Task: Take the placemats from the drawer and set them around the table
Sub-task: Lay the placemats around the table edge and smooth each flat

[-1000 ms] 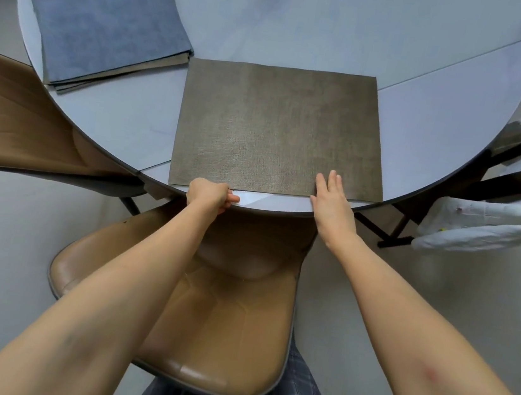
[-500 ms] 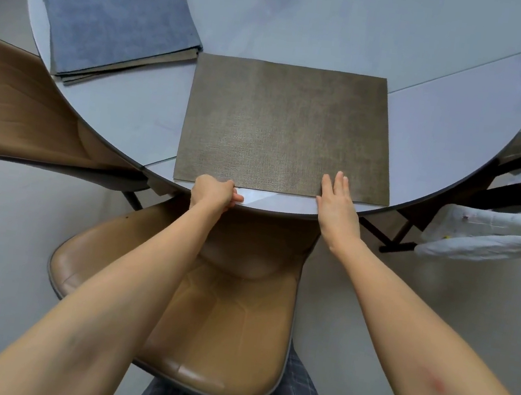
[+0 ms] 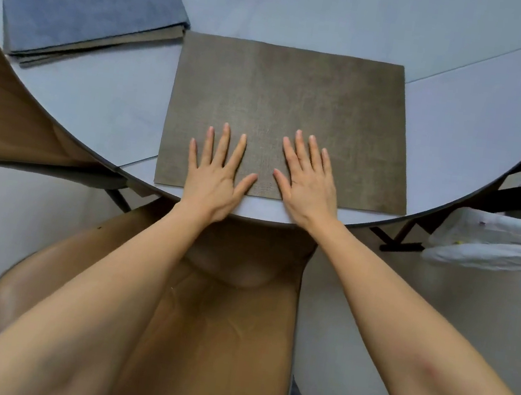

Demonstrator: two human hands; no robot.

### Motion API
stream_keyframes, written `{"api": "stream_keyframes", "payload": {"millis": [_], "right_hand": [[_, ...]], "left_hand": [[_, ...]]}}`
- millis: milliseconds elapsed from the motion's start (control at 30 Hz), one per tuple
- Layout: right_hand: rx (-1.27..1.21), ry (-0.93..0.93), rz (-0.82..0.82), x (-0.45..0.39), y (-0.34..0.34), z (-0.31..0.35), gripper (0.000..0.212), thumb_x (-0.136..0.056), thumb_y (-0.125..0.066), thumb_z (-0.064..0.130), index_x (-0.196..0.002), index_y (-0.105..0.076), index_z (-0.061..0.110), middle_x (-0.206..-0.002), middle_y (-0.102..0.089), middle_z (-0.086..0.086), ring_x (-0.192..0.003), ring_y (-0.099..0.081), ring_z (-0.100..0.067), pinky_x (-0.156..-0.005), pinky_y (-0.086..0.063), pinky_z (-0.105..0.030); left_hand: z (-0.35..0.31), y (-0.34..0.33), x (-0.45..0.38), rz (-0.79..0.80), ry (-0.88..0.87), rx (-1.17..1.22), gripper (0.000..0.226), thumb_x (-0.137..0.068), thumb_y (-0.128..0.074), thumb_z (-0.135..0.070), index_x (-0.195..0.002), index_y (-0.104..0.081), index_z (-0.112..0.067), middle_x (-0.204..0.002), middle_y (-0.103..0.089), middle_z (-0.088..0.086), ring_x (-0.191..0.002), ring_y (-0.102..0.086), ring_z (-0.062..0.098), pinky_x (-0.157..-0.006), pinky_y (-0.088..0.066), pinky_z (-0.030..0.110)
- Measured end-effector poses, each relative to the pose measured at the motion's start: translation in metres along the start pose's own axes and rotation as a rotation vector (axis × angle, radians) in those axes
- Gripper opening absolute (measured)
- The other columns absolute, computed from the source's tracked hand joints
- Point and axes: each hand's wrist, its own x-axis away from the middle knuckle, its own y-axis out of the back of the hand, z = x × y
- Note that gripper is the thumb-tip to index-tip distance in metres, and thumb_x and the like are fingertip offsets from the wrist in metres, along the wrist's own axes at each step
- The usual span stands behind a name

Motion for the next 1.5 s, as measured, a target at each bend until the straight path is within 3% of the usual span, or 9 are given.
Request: {"api": "stream_keyframes", "payload": {"millis": [267, 433, 567, 667, 833, 1033, 1133, 1267, 1500], "right_hand": [[-0.022, -0.290, 0.002, 0.030, 0.010, -0.077, 0.060, -0.101, -0.016, 0.048, -0.153, 0.002, 0.024, -0.161, 0.006, -0.003, -0.148, 0.008, -0.019, -0.121, 0.004, -0.038], [-0.080, -0.532, -0.023, 0.034, 0.028, -0.115, 0.063, -0.102, -0.022, 0.043, -0.153, -0.002, 0.010, -0.161, 0.002, -0.009, -0.149, 0.004, -0.021, -0.121, 0.001, -0.040], [-0.077, -0.297, -0.094, -0.038, 0.047, -0.100, 0.063, -0.102, -0.027, 0.039, -0.153, -0.007, 0.007, -0.161, 0.000, -0.009, -0.149, 0.002, -0.020, -0.120, 0.004, -0.033], [-0.093, -0.096, -0.071, -0.105, 0.049, -0.084, 0.061, -0.102, -0.030, 0.037, -0.153, -0.011, 0.011, -0.161, -0.002, -0.008, -0.149, 0.001, -0.020, -0.118, 0.006, -0.031], [-0.009, 0.118, -0.011, -0.151, 0.036, -0.102, 0.060, -0.101, -0.023, 0.045, -0.153, -0.007, 0.020, -0.161, 0.000, -0.002, -0.149, 0.003, -0.017, -0.117, 0.008, -0.030], [-0.027, -0.266, -0.075, -0.154, 0.046, -0.151, 0.062, -0.101, -0.020, 0.045, -0.153, -0.005, 0.015, -0.161, 0.000, -0.008, -0.149, 0.002, -0.020, -0.121, 0.000, -0.037], [-0.085, -0.467, -0.046, -0.148, 0.055, -0.138, 0.067, -0.101, -0.021, 0.045, -0.152, -0.003, 0.006, -0.160, 0.003, -0.015, -0.148, 0.004, -0.026, -0.121, 0.004, -0.038], [-0.176, -0.133, -0.026, -0.133, 0.042, -0.037, 0.065, -0.102, -0.024, 0.042, -0.152, -0.005, 0.005, -0.160, 0.004, -0.012, -0.148, 0.006, -0.022, -0.118, 0.009, -0.033], [-0.019, -0.055, -0.065, -0.118, 0.005, 0.027, 0.066, -0.100, -0.024, 0.045, -0.153, -0.007, 0.010, -0.161, -0.004, -0.009, -0.149, 0.000, -0.020, -0.121, 0.000, -0.038]], "left_hand": [[-0.006, 0.020, -0.004, 0.148, 0.040, -0.047, 0.074, -0.094, -0.018, -0.064, -0.154, 0.004, -0.026, -0.161, 0.014, 0.008, -0.147, 0.015, 0.032, -0.118, 0.004, 0.056], [-0.032, 0.053, -0.024, 0.074, 0.112, -0.151, 0.060, -0.095, -0.029, -0.056, -0.139, -0.038, -0.016, -0.147, -0.033, 0.019, -0.137, -0.029, 0.038, -0.114, -0.008, 0.063], [-0.061, 0.064, -0.080, -0.076, 0.008, -0.047, 0.055, -0.098, -0.033, -0.046, -0.146, -0.033, -0.018, -0.155, -0.026, 0.016, -0.144, -0.017, 0.034, -0.118, -0.008, 0.052], [-0.076, 0.054, -0.127, -0.012, -0.061, 0.024, 0.061, -0.101, -0.026, -0.047, -0.154, -0.008, -0.025, -0.162, 0.003, 0.007, -0.148, 0.010, 0.031, -0.119, 0.005, 0.051], [-0.075, 0.024, -0.143, 0.042, 0.001, 0.038, 0.059, -0.101, -0.017, -0.048, -0.153, 0.007, -0.032, -0.161, 0.016, -0.001, -0.147, 0.019, 0.024, -0.117, 0.013, 0.049], [-0.075, 0.037, -0.147, 0.114, 0.028, 0.078, 0.057, -0.102, -0.021, -0.046, -0.153, 0.002, -0.037, -0.161, 0.012, -0.006, -0.148, 0.013, 0.022, -0.119, 0.009, 0.045], [-0.059, 0.048, -0.149, 0.071, -0.055, 0.289, 0.051, -0.104, -0.031, -0.034, -0.153, -0.020, -0.027, -0.161, -0.010, -0.004, -0.149, -0.006, 0.020, -0.120, -0.003, 0.037], [-0.008, 0.066, -0.147, -0.180, 0.087, 0.622, 0.041, -0.101, -0.041, -0.014, -0.142, -0.045, -0.011, -0.148, -0.044, 0.005, -0.140, -0.036, 0.020, -0.112, -0.020, 0.022], [0.046, 0.054, -0.168, -0.032, 0.030, 0.133, 0.059, -0.102, -0.030, -0.041, -0.155, -0.009, -0.023, -0.162, 0.000, 0.003, -0.149, 0.004, 0.023, -0.120, 0.005, 0.039]]}}
